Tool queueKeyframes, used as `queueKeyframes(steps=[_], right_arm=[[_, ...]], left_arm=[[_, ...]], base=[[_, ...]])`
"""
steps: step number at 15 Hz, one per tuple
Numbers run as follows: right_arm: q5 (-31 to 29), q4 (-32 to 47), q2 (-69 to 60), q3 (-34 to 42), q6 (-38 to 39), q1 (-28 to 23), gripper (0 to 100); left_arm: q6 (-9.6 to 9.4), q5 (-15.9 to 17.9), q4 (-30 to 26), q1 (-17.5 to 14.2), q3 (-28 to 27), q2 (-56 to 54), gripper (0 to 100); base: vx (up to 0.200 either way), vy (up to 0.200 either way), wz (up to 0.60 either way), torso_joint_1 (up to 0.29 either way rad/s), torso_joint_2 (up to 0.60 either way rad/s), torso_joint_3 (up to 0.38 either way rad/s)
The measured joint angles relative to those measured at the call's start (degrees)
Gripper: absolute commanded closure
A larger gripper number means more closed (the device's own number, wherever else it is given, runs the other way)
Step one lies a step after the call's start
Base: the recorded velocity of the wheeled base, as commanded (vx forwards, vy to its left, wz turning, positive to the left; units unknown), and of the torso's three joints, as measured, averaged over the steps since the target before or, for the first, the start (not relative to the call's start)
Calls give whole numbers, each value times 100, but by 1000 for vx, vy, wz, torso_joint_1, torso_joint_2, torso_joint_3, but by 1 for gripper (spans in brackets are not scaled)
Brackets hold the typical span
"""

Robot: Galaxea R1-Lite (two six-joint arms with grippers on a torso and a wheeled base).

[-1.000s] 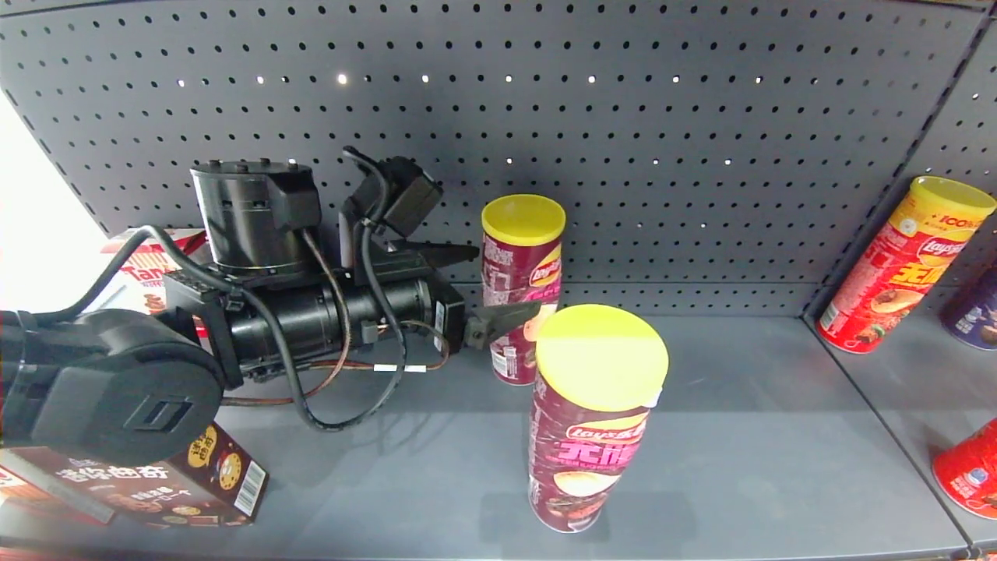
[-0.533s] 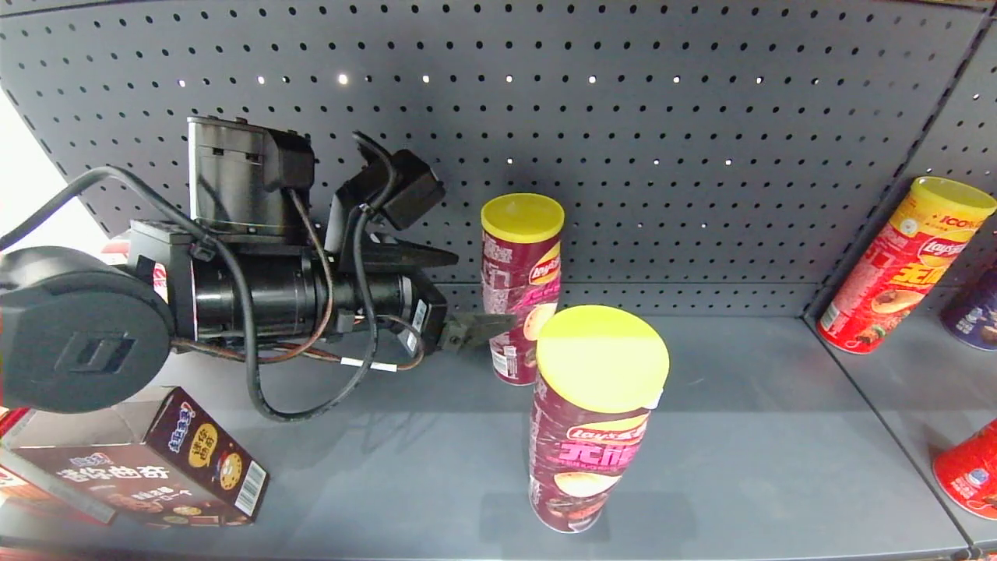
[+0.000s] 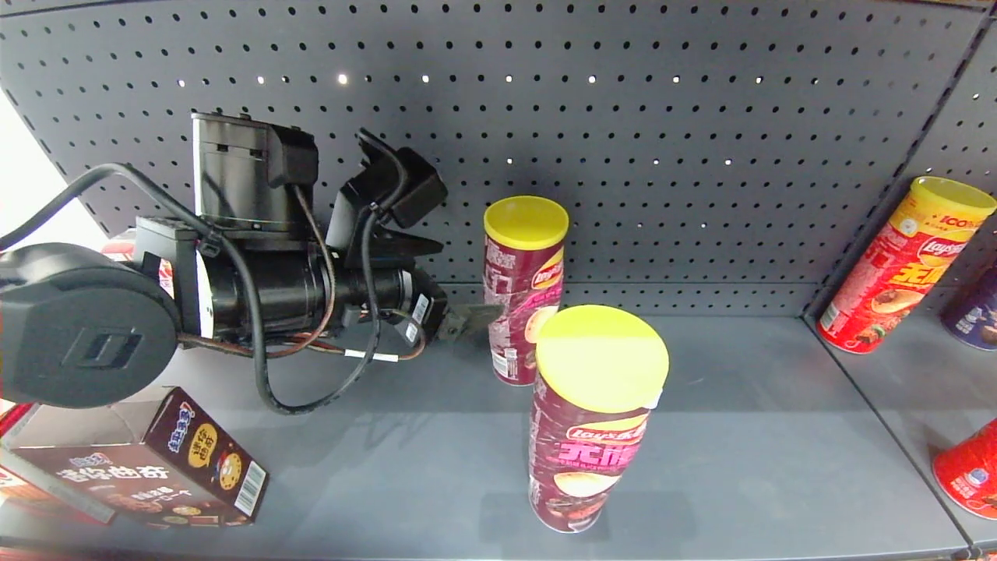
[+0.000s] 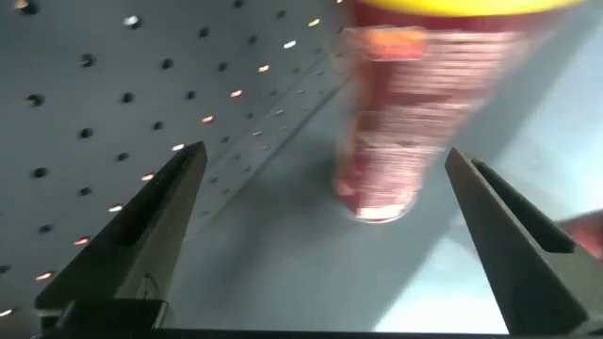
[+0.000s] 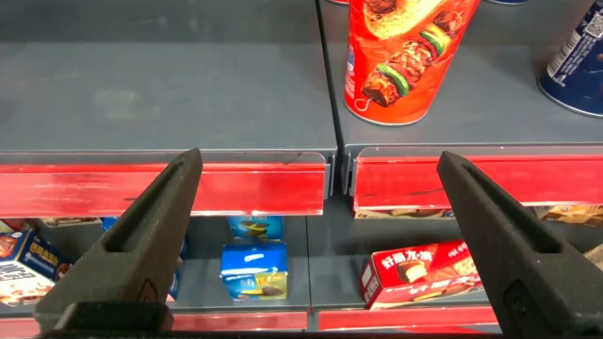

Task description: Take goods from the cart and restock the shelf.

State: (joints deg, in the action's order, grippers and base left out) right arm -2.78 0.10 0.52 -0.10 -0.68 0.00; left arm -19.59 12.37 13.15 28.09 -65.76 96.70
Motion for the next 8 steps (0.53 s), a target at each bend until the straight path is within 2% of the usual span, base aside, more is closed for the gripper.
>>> queueKeyframes(steps=[3,8], right_arm=[[-1,0,0,0,0,0,0],[2,0,0,0,2,0,0]], left_arm=[[-162,-134,1,-20,-15,83,0],[-176,-505,9,-48,-105,219,0]], base=[[0,0,0,0,0,0],[0,0,0,0,0,0]])
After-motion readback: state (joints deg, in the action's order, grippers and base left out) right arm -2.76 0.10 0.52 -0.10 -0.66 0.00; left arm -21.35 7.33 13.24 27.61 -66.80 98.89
